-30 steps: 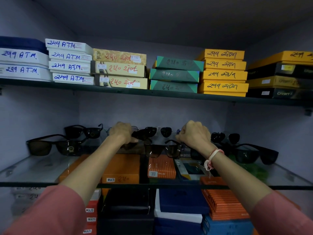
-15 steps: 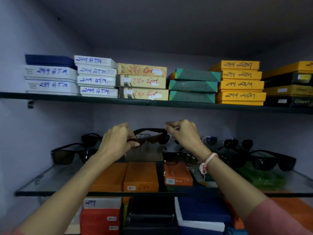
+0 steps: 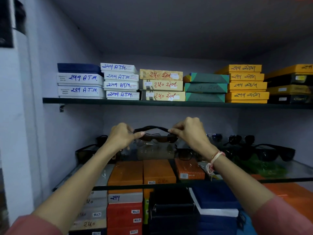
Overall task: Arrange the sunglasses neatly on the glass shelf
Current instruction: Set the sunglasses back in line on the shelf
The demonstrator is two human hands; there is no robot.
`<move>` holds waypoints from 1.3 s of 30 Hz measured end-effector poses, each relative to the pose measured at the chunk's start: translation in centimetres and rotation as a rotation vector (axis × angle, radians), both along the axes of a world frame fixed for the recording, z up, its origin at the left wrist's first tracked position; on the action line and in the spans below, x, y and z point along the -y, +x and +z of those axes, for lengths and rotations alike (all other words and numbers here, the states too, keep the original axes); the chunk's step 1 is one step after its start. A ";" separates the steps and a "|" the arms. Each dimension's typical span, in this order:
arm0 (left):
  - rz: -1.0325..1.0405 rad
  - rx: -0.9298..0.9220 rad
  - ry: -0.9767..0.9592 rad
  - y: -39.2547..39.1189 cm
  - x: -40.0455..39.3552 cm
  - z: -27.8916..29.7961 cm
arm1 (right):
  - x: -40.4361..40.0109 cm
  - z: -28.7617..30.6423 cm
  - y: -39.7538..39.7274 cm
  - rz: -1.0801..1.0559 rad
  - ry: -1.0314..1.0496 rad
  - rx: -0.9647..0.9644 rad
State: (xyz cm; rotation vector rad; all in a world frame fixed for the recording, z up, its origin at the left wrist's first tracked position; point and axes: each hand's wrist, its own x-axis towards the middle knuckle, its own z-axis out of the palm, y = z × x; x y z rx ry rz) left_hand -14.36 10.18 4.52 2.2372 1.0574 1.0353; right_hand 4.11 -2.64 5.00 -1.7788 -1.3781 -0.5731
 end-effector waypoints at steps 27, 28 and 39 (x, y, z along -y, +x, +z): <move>0.162 -0.211 -0.077 1.2 -2.3 1.6 | -4.3 -1.3 0.5 -0.193 -0.174 -0.282; 0.167 -0.222 -0.085 1.3 -2.5 1.4 | -4.5 -1.4 0.5 -0.194 -0.188 -0.278; 0.176 -0.365 -0.049 2.3 -3.3 -0.4 | -6.1 -3.2 0.1 -0.220 -0.292 -0.219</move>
